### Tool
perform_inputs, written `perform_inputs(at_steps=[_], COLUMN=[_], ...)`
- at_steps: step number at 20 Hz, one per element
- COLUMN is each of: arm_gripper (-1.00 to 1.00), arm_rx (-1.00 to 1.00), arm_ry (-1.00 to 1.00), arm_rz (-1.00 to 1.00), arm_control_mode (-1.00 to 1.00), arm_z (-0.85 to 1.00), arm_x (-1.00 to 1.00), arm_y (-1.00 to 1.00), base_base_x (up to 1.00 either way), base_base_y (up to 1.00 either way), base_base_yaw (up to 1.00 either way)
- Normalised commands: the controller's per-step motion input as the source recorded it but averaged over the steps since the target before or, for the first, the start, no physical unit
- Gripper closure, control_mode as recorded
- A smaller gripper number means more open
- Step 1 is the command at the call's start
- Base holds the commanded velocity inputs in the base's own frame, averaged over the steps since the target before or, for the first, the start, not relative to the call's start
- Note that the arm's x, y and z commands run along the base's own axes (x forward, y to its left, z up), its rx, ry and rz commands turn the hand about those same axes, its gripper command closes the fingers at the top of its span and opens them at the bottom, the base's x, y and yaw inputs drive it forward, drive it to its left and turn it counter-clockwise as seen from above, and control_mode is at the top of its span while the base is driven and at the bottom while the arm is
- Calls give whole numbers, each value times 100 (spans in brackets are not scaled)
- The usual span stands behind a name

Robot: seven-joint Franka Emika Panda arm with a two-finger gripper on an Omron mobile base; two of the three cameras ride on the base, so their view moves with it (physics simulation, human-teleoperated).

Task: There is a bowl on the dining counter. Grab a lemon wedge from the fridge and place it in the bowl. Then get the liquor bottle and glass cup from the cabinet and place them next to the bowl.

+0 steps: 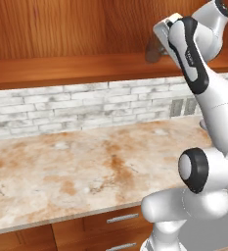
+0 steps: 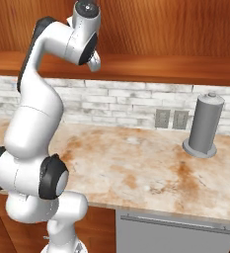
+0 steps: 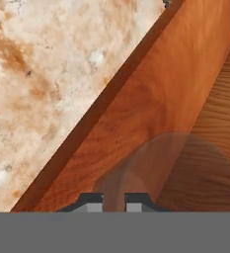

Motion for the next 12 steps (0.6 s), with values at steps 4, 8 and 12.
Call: perform_inputs(at_steps=[4, 8, 12], arm_gripper=[100, 100, 100], arm_rx=[3, 0, 0], arm_ry=[-12, 1, 2], arm_rz=[-7, -1, 0], arm_control_mode=[-100, -100, -100], arm_z=[-3, -38, -40], arm_x=[-85, -70, -42], arm_y=[-15, 1, 1], base_base_x=[0, 0, 0], base_base_y=[0, 0, 0], base_base_yaw=[0, 0, 0])
